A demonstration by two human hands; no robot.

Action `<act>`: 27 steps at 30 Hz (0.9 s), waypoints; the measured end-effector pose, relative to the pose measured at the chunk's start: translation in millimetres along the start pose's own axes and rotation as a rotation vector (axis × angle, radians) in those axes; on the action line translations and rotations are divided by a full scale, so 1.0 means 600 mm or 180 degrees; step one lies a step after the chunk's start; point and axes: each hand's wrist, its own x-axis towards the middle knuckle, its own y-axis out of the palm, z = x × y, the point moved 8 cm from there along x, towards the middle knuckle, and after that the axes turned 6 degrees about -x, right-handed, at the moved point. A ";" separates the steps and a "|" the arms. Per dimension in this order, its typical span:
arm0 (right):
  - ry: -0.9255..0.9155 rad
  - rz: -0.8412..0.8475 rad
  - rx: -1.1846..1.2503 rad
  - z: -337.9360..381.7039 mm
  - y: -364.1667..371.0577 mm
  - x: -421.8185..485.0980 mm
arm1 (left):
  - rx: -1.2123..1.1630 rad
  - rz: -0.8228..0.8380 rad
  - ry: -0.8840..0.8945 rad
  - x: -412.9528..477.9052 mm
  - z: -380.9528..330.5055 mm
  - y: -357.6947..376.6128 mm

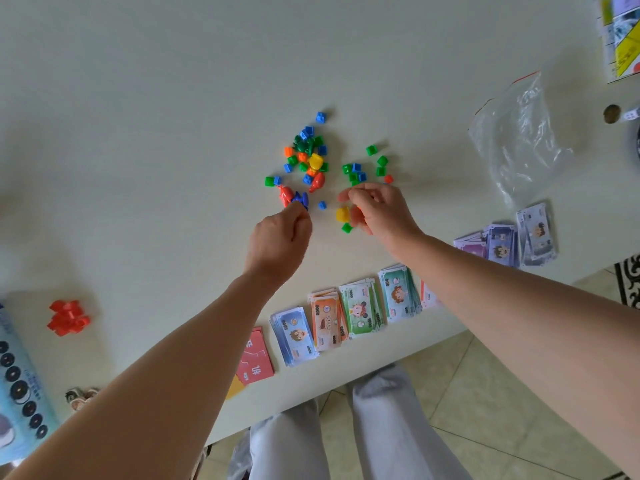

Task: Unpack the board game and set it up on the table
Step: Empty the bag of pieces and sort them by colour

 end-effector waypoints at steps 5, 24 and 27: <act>0.0280 -0.0119 0.0239 0.008 -0.004 0.008 | -0.3017 -0.0516 -0.1657 0.002 0.037 -0.012; -0.1317 -0.0634 -0.2750 0.088 0.014 0.037 | -0.0044 -0.0813 -0.0656 0.076 -0.013 -0.066; -0.1500 -0.0353 -0.2516 0.103 0.041 0.043 | 0.0236 -0.0774 -0.0565 0.085 -0.023 -0.065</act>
